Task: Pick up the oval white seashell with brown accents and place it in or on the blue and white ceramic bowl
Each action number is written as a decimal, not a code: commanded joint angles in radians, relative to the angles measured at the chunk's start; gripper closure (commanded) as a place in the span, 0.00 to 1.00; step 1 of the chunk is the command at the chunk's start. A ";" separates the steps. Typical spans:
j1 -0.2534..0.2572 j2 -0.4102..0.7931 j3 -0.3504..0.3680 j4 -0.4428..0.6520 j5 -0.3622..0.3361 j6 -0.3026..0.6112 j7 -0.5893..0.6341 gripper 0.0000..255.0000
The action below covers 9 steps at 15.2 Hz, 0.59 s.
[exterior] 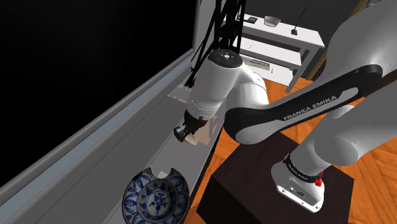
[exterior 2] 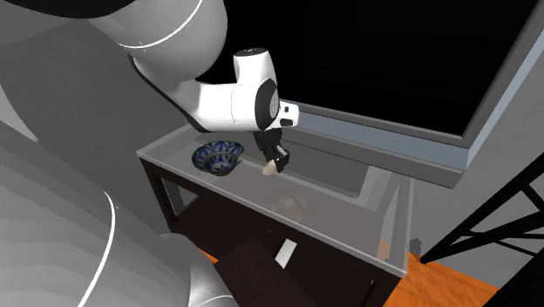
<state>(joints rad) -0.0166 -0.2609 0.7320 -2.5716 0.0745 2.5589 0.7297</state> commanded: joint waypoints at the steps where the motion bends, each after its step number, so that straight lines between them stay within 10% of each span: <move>1: 0.011 -0.021 -0.014 0.010 0.019 -0.029 -0.017 1.00; 9: 0.045 -0.102 -0.063 0.062 0.068 -0.154 -0.067 1.00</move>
<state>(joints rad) 0.0246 -0.3544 0.6733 -2.5190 0.1384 2.4221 0.6656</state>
